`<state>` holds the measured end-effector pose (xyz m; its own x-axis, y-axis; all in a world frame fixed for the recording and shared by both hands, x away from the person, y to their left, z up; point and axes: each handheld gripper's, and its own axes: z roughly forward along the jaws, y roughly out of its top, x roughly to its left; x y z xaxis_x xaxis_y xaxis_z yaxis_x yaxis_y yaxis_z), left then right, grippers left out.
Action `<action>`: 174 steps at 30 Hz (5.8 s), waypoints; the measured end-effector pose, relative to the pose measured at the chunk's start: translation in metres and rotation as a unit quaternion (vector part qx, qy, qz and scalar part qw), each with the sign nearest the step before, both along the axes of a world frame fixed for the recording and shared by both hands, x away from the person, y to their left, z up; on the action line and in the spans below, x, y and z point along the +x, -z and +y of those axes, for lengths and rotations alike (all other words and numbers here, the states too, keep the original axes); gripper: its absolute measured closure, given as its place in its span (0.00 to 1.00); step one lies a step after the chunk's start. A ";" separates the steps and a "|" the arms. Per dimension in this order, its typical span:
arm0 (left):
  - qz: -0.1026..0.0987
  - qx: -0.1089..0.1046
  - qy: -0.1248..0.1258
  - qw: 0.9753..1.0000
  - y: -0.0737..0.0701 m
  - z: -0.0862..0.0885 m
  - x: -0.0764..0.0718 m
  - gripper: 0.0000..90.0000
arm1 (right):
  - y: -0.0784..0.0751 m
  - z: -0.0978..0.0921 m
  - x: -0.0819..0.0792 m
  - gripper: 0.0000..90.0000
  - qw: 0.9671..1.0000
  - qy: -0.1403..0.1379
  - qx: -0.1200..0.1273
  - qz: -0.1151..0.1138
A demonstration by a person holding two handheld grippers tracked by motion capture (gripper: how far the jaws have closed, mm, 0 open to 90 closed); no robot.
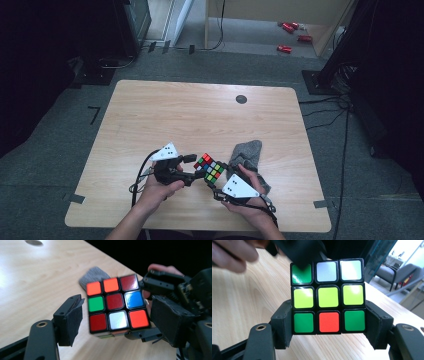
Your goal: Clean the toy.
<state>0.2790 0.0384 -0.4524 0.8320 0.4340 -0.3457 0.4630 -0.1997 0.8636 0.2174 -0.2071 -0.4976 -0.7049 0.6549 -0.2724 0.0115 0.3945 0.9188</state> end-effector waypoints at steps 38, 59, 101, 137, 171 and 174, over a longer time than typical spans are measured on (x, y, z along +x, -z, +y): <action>-0.235 0.142 -0.005 0.962 0.025 -0.025 -0.022 0.27 | -0.047 -0.022 0.005 0.38 0.973 0.015 0.171 0.156; -0.321 0.137 0.008 0.937 0.030 -0.030 -0.031 0.26 | -0.041 -0.007 0.011 0.38 0.940 0.012 0.184 0.286; -0.169 0.090 -0.009 0.981 0.023 0.002 -0.010 0.38 | 0.018 -0.068 0.049 0.22 0.970 0.138 -0.042 0.198; -0.177 0.090 0.056 0.978 0.024 -0.012 -0.022 0.38 | -0.038 -0.034 0.009 0.83 0.964 0.028 0.193 0.179; -0.170 0.078 0.048 0.981 0.022 -0.013 -0.022 0.38 | -0.049 -0.029 0.003 0.83 0.973 0.042 0.163 0.160; -0.170 0.081 0.055 0.980 0.023 -0.017 -0.024 0.38 | -0.053 -0.025 0.000 0.83 0.975 0.031 0.161 0.149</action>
